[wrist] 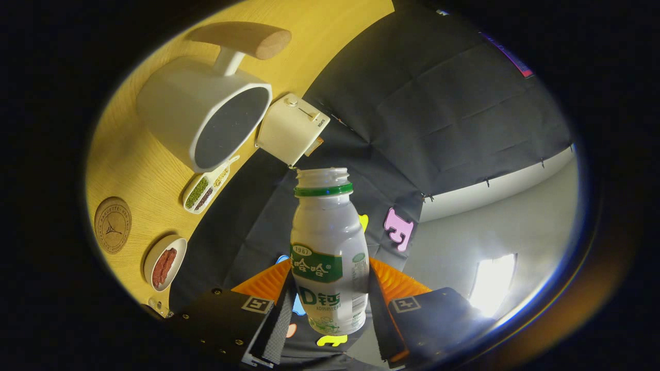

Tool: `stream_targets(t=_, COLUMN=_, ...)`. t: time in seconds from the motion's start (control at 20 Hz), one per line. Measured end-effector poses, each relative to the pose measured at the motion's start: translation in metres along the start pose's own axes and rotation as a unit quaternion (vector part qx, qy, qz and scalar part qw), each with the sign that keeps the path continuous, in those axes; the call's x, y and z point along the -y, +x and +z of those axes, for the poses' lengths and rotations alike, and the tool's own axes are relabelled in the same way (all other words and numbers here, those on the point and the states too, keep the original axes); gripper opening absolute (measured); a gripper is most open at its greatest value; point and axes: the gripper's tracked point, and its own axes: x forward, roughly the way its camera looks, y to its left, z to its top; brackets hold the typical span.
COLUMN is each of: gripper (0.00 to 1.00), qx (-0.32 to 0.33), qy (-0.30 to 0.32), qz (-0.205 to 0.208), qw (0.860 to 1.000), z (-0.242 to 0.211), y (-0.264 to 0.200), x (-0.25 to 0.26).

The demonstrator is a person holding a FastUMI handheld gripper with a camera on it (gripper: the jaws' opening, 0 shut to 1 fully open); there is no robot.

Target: Take the bottle from table, then pour the juice into the cup, finally place the bottle on the coaster

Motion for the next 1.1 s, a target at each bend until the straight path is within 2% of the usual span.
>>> stream_targets(t=0.35, gripper=0.69, qx=-0.004, qy=0.004, qz=0.005, qw=1.000, z=-0.001, y=0.001, x=-0.006)
stream_targets(t=0.5, gripper=0.68, qx=-0.023, qy=0.065, qz=0.029, qw=0.997, z=-0.012, y=0.000, x=-0.016)
stream_targets(t=0.6, gripper=0.69, qx=-0.036, qy=0.135, qz=0.055, qw=0.989, z=-0.017, y=-0.003, x=-0.026)
stream_targets(t=0.7, gripper=0.69, qx=-0.050, qy=0.215, qz=0.080, qw=0.972, z=-0.021, y=-0.005, x=-0.033)
stream_targets(t=0.9, gripper=0.69, qx=-0.076, qy=0.355, qz=0.110, qw=0.925, z=-0.026, y=-0.008, x=-0.040)
stream_targets(t=1.1, gripper=0.69, qx=-0.094, qy=0.448, qz=0.121, qw=0.881, z=-0.039, y=-0.008, x=-0.045)
